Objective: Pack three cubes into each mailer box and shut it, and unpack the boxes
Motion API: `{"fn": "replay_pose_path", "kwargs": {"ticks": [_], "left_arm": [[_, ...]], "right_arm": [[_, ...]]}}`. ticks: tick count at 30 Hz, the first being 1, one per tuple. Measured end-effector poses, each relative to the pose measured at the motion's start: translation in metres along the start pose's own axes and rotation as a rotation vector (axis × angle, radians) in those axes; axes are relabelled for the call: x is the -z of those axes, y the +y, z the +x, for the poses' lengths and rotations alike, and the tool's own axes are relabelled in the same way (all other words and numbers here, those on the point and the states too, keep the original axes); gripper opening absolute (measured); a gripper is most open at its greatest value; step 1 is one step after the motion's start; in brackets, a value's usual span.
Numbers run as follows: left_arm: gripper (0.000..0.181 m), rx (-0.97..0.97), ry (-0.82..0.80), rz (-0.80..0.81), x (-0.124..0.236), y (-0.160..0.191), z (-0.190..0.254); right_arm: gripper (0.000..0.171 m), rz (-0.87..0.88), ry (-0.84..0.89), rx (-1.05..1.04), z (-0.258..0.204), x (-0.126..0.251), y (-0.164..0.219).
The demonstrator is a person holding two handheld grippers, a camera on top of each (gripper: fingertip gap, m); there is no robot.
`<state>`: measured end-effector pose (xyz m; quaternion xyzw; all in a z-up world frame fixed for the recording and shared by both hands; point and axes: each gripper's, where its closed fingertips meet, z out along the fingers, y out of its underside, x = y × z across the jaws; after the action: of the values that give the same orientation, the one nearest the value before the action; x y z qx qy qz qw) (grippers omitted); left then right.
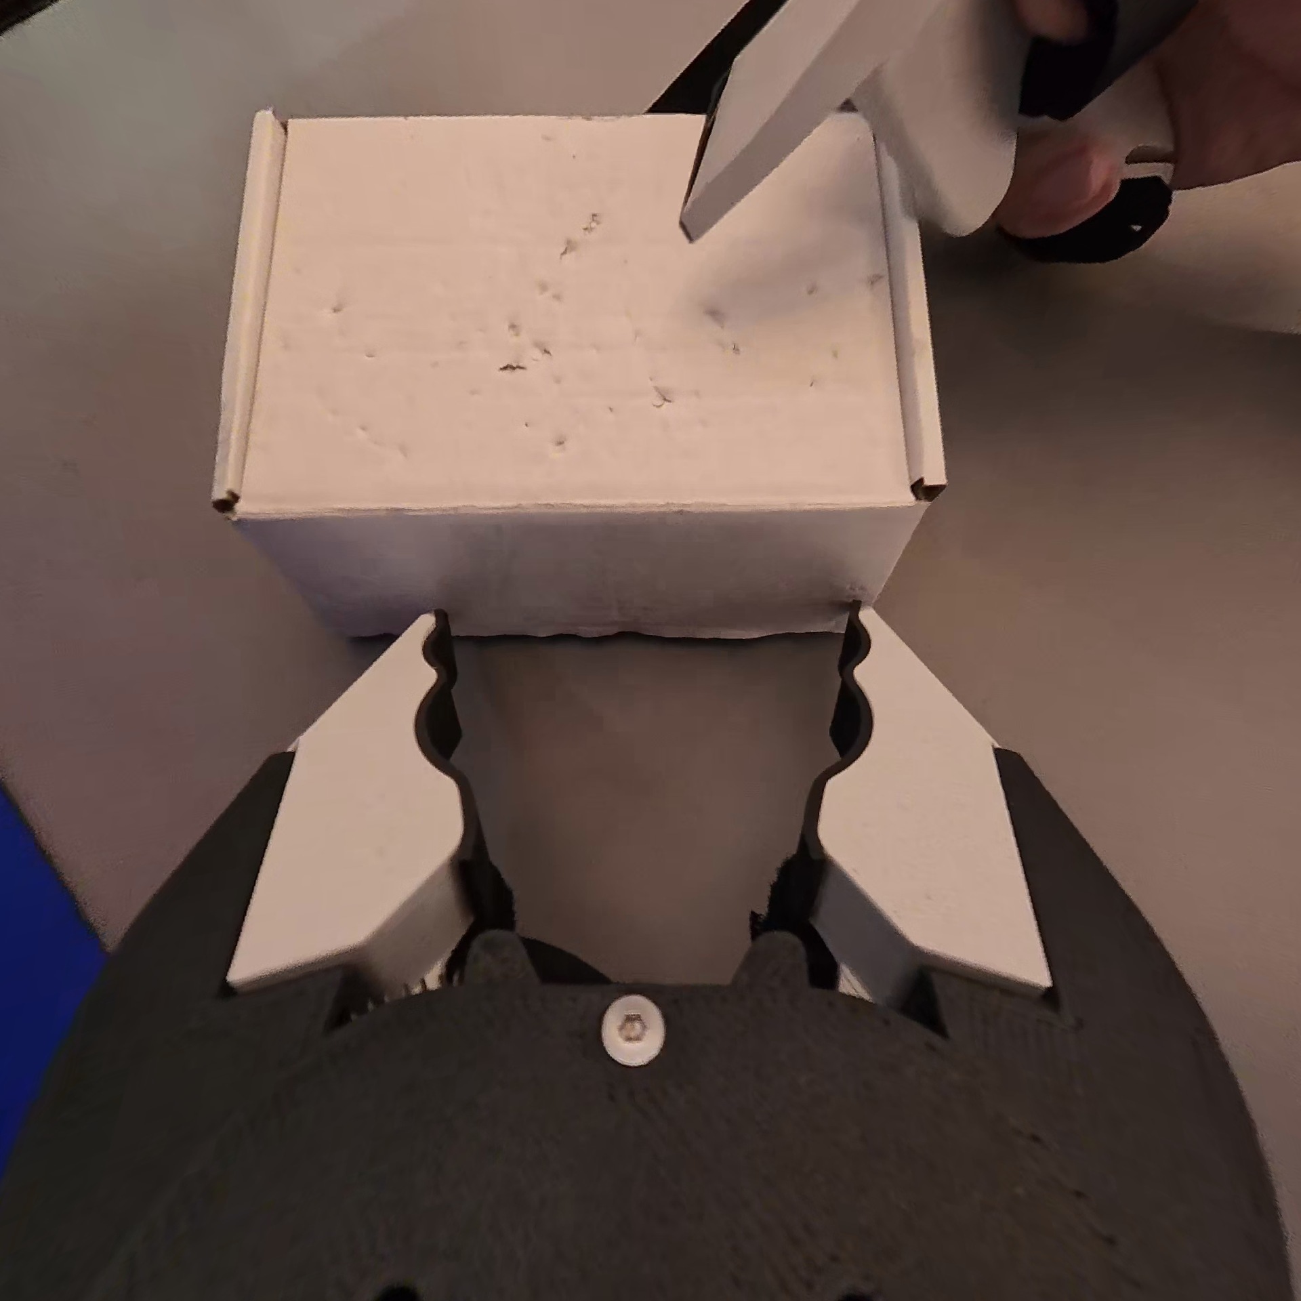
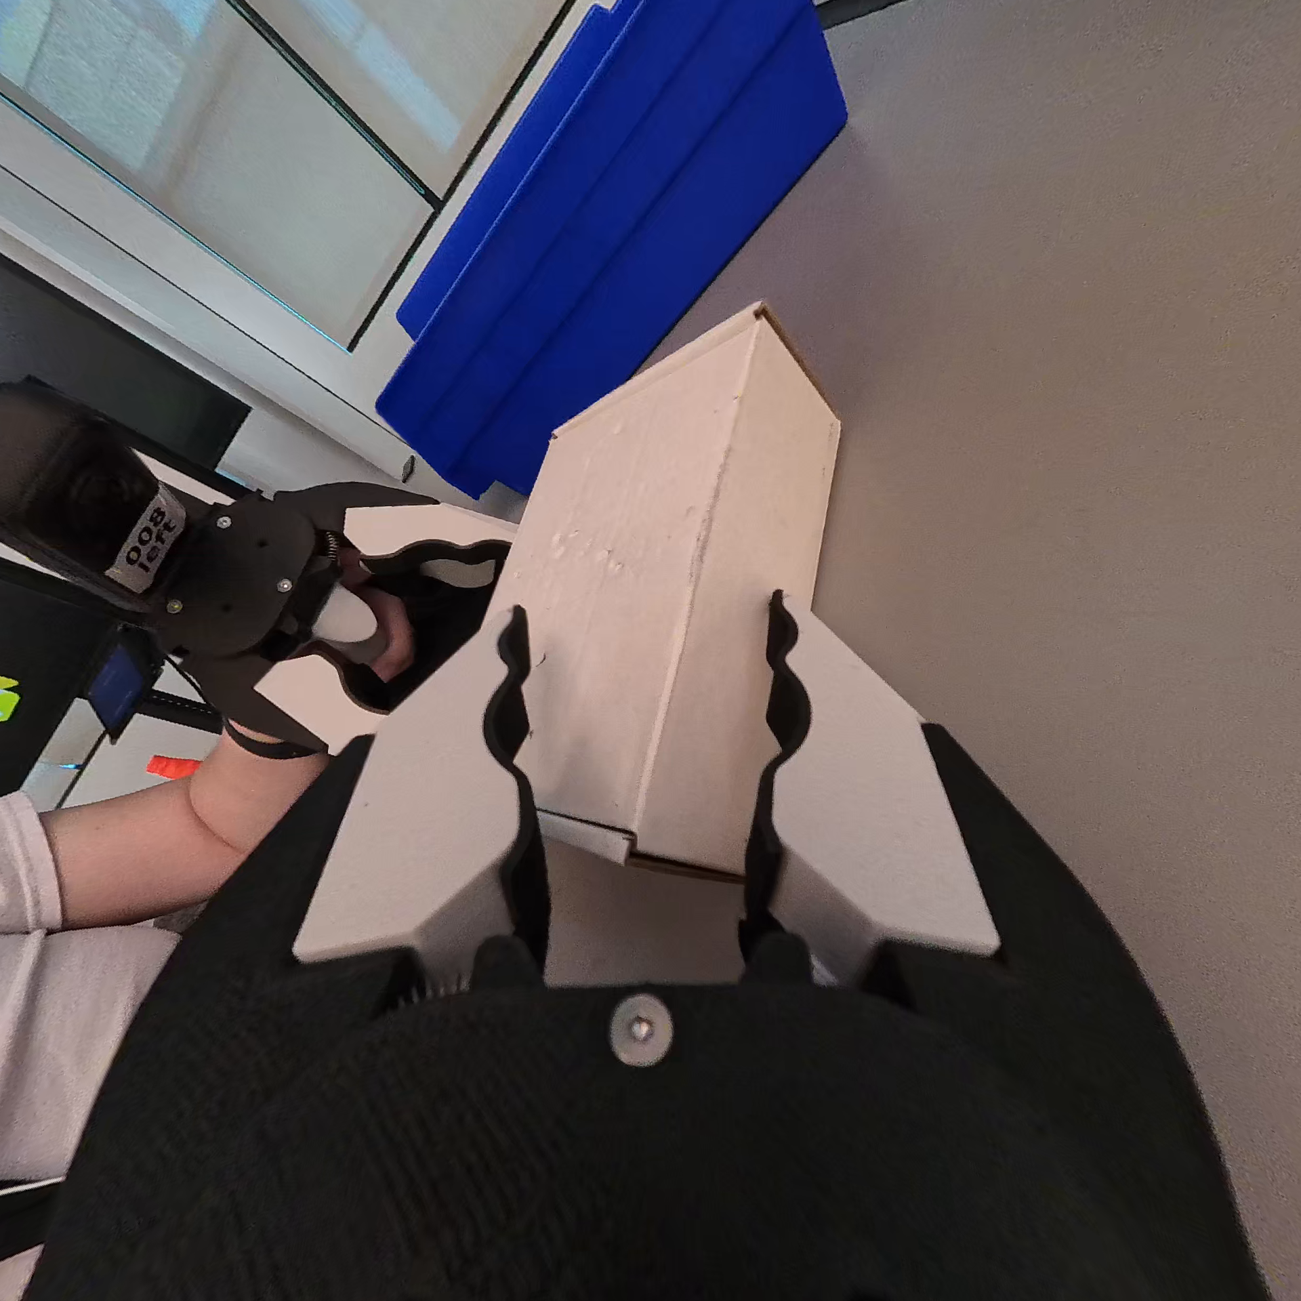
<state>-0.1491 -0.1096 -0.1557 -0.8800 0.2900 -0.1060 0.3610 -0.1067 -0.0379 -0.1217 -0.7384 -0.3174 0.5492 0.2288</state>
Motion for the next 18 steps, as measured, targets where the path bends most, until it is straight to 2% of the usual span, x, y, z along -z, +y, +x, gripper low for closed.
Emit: {"fn": "replay_pose_path", "kwargs": {"ticks": [14, 15, 16, 17, 18], "left_arm": [[0.108, 0.015, -0.018, -0.012, -0.004, -0.001, 0.004], [0.111, 0.011, -0.018, -0.009, -0.003, -0.001, 0.003], [0.125, 0.009, -0.033, -0.004, -0.002, 0.0, 0.0], [0.13, 0.01, -0.053, -0.007, 0.0, 0.002, -0.004], [0.123, 0.012, -0.067, -0.007, 0.001, 0.003, -0.007]], "right_arm": [[0.067, 0.009, 0.039, 0.006, -0.004, -0.003, 0.005], [0.067, -0.004, 0.035, 0.023, -0.004, -0.002, 0.006], [0.067, -0.019, 0.015, 0.026, -0.005, -0.001, 0.008], [0.066, -0.033, 0.0, 0.018, -0.005, -0.001, 0.009], [0.07, -0.05, -0.004, 0.012, -0.004, -0.001, 0.011]]}}
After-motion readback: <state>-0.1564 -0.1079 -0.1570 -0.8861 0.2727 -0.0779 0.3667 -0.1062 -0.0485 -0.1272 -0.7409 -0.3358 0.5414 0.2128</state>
